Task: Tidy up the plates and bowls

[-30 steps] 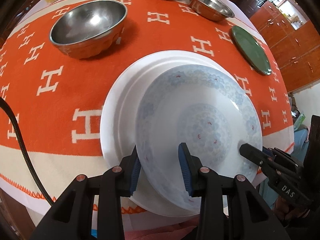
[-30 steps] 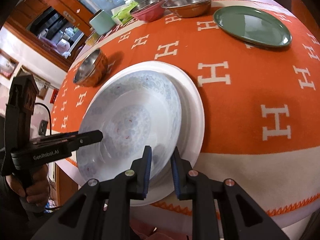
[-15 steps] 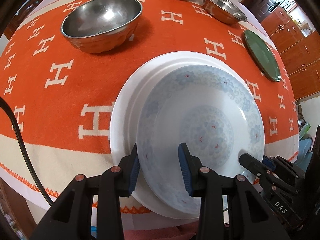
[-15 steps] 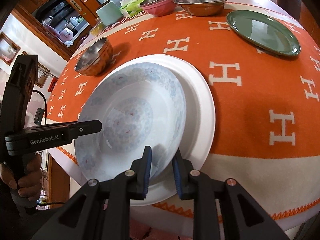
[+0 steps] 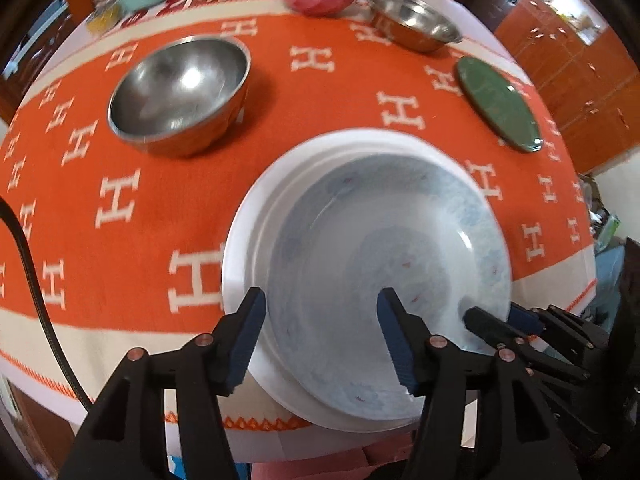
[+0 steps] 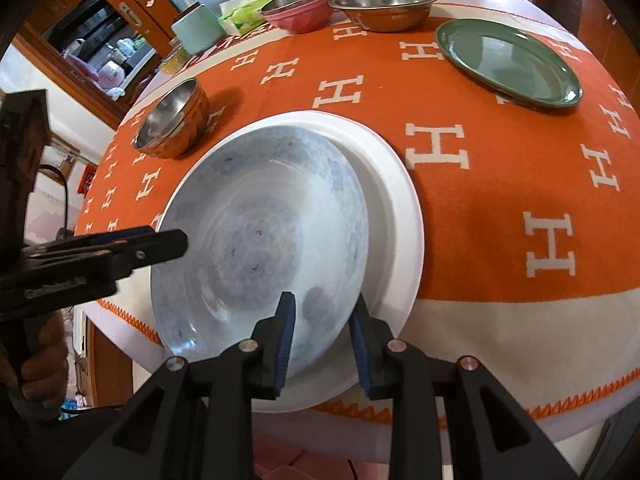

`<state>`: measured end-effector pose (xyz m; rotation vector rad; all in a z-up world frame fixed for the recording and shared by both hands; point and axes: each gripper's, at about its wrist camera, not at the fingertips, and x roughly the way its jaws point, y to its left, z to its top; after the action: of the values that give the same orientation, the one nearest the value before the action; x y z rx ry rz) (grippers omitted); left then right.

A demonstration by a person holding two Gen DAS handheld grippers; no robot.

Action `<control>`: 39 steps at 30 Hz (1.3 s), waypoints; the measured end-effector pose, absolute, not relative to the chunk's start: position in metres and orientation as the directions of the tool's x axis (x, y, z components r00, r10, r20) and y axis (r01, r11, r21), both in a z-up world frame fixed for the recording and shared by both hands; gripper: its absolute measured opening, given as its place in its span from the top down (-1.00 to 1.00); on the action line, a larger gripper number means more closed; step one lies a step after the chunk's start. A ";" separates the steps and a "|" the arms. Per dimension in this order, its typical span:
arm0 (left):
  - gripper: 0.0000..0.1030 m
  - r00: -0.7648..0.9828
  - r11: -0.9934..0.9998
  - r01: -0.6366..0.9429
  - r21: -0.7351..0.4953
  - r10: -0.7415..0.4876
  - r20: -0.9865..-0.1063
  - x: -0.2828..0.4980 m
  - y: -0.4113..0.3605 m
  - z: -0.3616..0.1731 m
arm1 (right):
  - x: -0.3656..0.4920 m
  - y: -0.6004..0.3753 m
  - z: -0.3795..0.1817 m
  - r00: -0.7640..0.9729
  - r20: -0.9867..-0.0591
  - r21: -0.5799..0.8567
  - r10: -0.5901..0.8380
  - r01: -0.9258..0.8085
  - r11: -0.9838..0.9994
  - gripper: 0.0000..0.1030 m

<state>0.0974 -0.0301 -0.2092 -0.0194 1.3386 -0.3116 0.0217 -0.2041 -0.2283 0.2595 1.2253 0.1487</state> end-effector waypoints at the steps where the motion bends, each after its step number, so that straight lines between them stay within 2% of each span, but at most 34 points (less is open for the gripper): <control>1: -0.11 0.201 0.955 0.224 -0.194 -0.240 -0.950 0.098 -0.030 -0.205 | 0.021 -0.204 -0.227 0.335 -0.910 0.272 0.244 0.038 0.962 0.41; 4: -0.12 0.205 0.946 0.257 -0.198 -0.254 -0.945 0.101 -0.027 -0.195 | 0.020 -0.204 -0.224 0.343 -0.912 0.273 0.226 0.094 0.957 0.36; 8: -0.33 0.229 0.925 0.314 -0.215 -0.293 -0.928 0.104 -0.024 -0.179 | 0.013 -0.205 -0.215 0.377 -0.907 0.264 0.187 0.165 0.950 0.32; 12: -0.39 0.289 0.899 0.377 -0.221 -0.341 -0.894 0.108 -0.021 -0.155 | 0.004 -0.203 -0.196 0.460 -0.877 0.259 0.138 0.211 0.943 0.03; 21: -0.45 0.372 0.834 0.482 -0.268 -0.472 -0.799 0.107 -0.031 -0.116 | -0.027 -0.191 -0.169 0.601 -0.799 0.222 0.013 0.274 0.936 0.02; 29: -0.52 0.378 0.800 0.537 -0.268 -0.512 -0.771 0.097 -0.046 -0.098 | -0.041 -0.197 -0.148 0.653 -0.751 0.161 -0.095 0.320 0.934 0.02; 33: -0.56 0.395 0.805 0.534 -0.258 -0.508 -0.765 0.092 -0.060 -0.093 | -0.044 -0.210 -0.138 0.673 -0.731 0.138 -0.113 0.308 0.941 -0.24; 39: -0.60 0.429 0.825 0.498 -0.266 -0.501 -0.751 0.085 -0.087 -0.089 | -0.040 -0.241 -0.132 0.685 -0.723 0.116 -0.084 0.241 0.964 -0.25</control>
<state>0.0849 -0.0867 -0.0891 -0.0041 0.9392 -0.6234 -0.0405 -0.2415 -0.1320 0.2090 0.7963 -0.1838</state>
